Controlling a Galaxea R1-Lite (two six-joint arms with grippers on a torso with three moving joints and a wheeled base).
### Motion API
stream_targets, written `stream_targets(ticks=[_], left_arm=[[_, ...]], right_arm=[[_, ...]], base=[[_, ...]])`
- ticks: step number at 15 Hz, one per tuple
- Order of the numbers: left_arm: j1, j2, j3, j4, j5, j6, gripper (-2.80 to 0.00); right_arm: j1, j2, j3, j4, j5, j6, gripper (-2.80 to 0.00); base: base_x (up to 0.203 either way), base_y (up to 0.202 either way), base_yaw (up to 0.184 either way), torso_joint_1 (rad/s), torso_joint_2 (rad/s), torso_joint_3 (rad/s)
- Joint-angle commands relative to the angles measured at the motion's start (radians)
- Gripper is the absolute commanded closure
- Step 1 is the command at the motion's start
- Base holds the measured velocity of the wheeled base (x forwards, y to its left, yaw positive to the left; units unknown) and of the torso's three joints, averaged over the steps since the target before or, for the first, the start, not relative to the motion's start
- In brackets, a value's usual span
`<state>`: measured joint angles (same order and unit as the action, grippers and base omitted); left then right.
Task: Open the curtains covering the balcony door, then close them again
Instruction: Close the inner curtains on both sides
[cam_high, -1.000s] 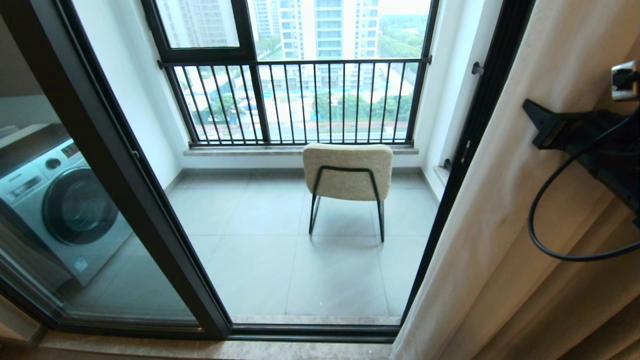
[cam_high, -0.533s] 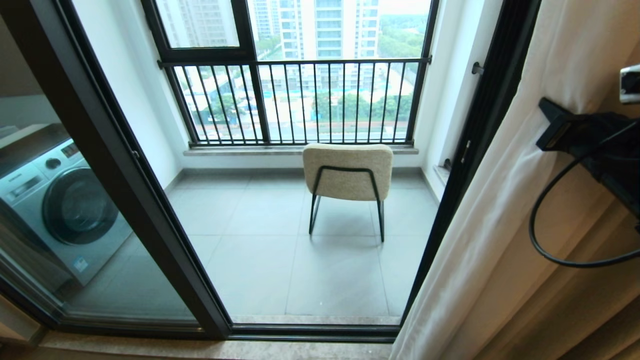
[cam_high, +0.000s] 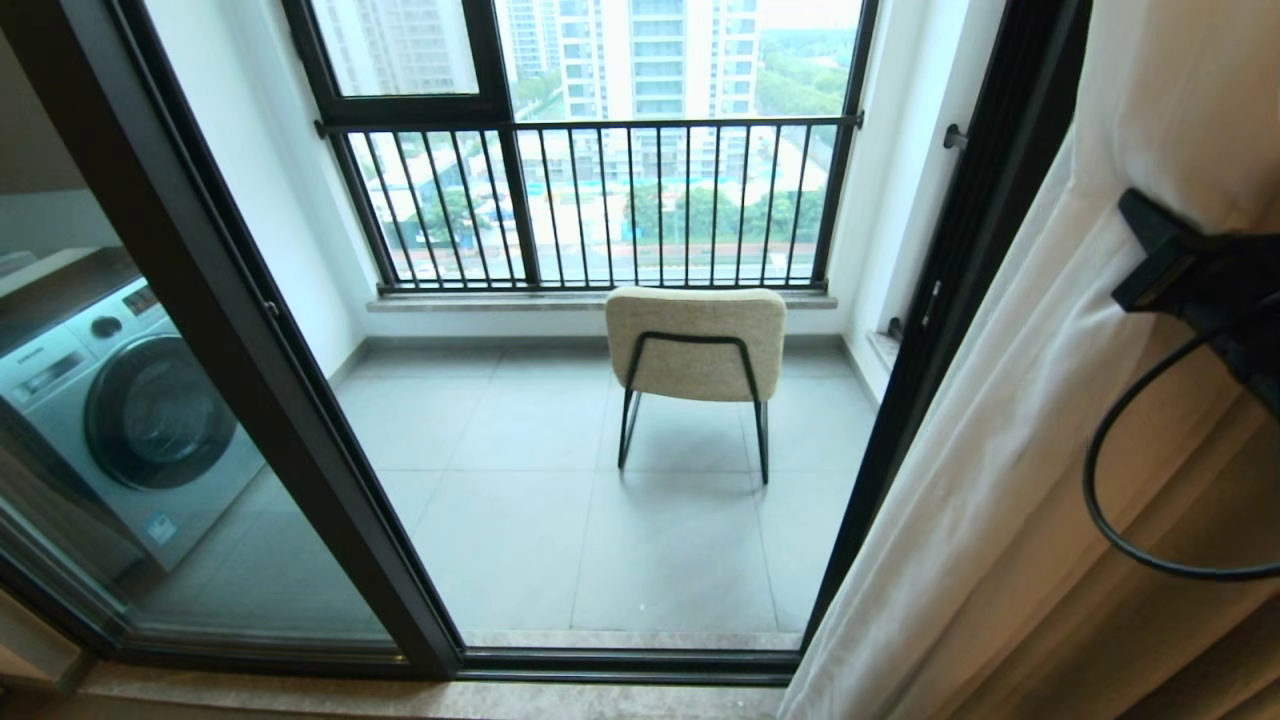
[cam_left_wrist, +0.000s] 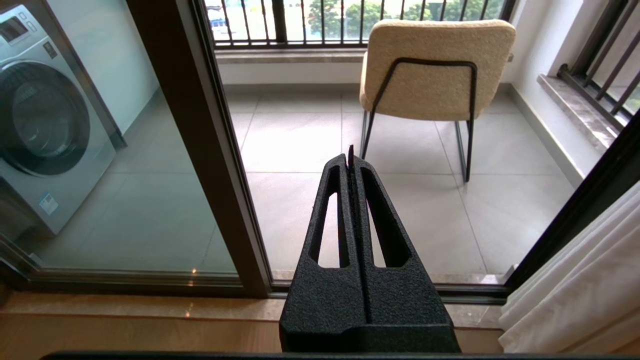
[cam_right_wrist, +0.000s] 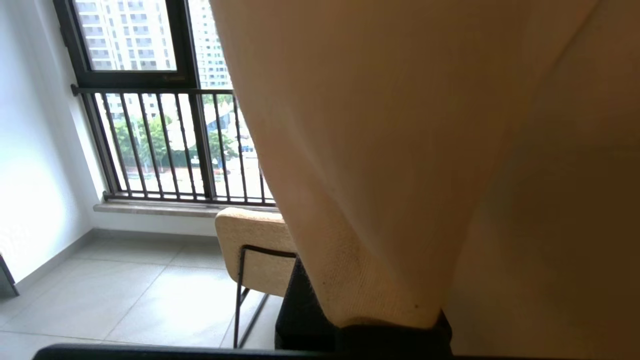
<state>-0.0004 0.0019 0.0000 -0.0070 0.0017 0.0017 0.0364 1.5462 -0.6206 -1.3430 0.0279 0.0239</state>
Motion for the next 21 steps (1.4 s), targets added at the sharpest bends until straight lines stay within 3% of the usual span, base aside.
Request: stream_targets(ticks=[1,21], left_arm=[[-0.001,0.0,0.0,-0.001,0.0,0.0,0.0],[-0.001,0.0,0.0,-0.001,0.0,0.0,0.0]], right_arm=[[0.0,-0.056,0.026,-0.007,0.0,0.002,0.0],[0.0,-0.133,0.048,0.008,-0.002,0.024,0.0]], base=[[0.0,0.0,0.0,0.0,0.0,0.0],[0.0,0.0,0.0,0.0,0.0,0.0]])
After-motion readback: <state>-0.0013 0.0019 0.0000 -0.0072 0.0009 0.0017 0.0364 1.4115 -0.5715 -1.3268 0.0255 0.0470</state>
